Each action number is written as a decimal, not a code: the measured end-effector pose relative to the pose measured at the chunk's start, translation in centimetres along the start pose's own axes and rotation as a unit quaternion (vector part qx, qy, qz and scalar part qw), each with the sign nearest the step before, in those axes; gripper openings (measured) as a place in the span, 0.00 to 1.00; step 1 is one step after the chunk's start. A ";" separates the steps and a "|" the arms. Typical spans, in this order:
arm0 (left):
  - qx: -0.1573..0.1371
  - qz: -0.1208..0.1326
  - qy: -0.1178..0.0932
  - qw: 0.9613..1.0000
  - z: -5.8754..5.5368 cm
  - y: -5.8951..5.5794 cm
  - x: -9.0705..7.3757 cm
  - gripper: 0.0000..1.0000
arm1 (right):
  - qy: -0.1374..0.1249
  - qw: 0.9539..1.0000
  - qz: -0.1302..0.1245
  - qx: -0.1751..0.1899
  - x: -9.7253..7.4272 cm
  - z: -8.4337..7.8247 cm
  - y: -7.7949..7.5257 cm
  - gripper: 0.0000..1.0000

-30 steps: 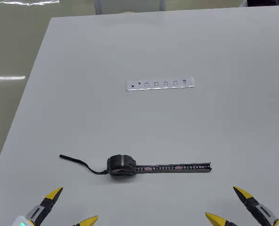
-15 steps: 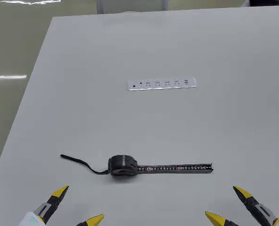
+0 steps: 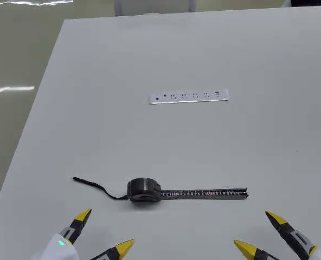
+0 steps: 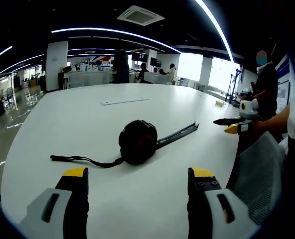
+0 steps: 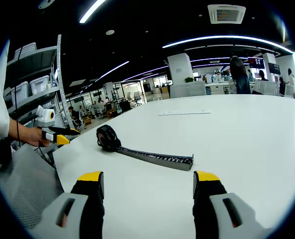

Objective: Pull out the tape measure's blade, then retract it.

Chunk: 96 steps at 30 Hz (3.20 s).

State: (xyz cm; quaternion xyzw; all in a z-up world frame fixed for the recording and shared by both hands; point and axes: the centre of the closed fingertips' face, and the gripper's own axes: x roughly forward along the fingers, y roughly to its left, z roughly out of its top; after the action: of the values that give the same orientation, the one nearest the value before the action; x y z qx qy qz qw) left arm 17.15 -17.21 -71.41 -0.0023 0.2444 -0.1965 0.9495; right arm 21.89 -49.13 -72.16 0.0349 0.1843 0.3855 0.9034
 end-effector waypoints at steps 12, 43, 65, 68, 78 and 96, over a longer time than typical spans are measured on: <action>0.002 -0.006 0.017 1.000 0.0 -1.4 1.7 0.81 | 0.005 1.000 0.001 0.002 0.4 -0.4 -0.3 0.74; -0.069 0.037 0.011 0.997 1.2 -0.9 5.8 0.92 | 0.007 1.000 0.005 0.001 2.2 0.3 -2.1 0.74; -0.096 0.075 0.019 0.992 1.9 -0.7 8.7 0.94 | 0.018 1.000 0.016 -0.012 3.4 0.3 -4.3 0.73; -0.104 0.082 0.020 0.991 1.8 -0.3 9.0 0.93 | 0.021 0.999 0.021 -0.017 3.6 0.3 -4.6 0.73; -0.129 0.093 0.024 0.987 1.9 0.0 9.8 0.92 | 0.029 0.999 0.036 -0.024 4.0 0.2 -4.9 0.71; -0.155 0.115 0.042 0.980 1.6 -0.4 11.5 0.91 | 0.031 0.998 0.046 -0.022 4.6 0.2 -5.4 0.68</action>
State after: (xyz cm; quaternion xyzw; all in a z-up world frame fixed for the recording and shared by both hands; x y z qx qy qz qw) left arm 26.96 -22.06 -75.25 -0.1131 0.3104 -0.0453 0.9428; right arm 28.60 -49.67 -74.50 0.0112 0.2014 0.4314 0.8793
